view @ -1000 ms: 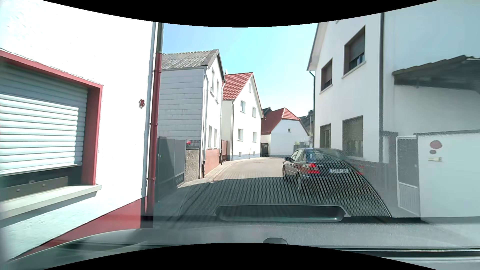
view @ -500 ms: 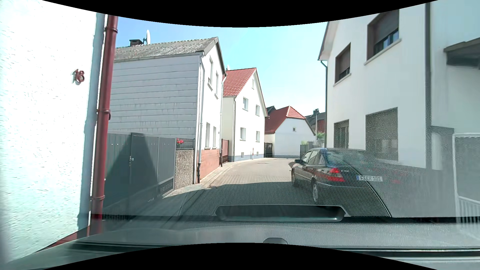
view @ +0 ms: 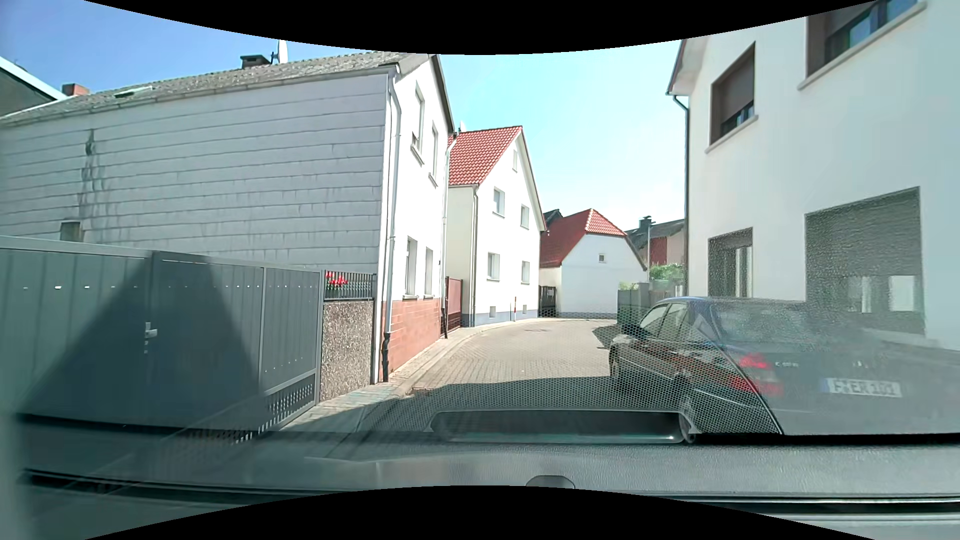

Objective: Follow the waypoints while adhering to traffic rules and regulations

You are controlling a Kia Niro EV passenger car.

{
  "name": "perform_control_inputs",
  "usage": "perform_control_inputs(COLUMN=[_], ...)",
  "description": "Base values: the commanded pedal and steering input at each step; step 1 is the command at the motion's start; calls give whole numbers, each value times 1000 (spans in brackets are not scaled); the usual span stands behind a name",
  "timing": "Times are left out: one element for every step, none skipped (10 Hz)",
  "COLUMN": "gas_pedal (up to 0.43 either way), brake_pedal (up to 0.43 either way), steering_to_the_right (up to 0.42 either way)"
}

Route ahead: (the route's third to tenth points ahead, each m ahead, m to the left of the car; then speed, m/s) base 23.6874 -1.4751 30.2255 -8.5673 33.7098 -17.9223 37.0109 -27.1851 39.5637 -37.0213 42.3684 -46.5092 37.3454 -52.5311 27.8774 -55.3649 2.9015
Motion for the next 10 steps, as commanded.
perform_control_inputs(gas_pedal=[0, 0, 0, 0, 0, 0, 0, 0, 0, 0], brake_pedal=[0, 0, 0, 0, 0, 0, 0, 0, 0, 0], steering_to_the_right=[-56, -54, -53, -49, -44, -39, -37, -35, -30, -24])
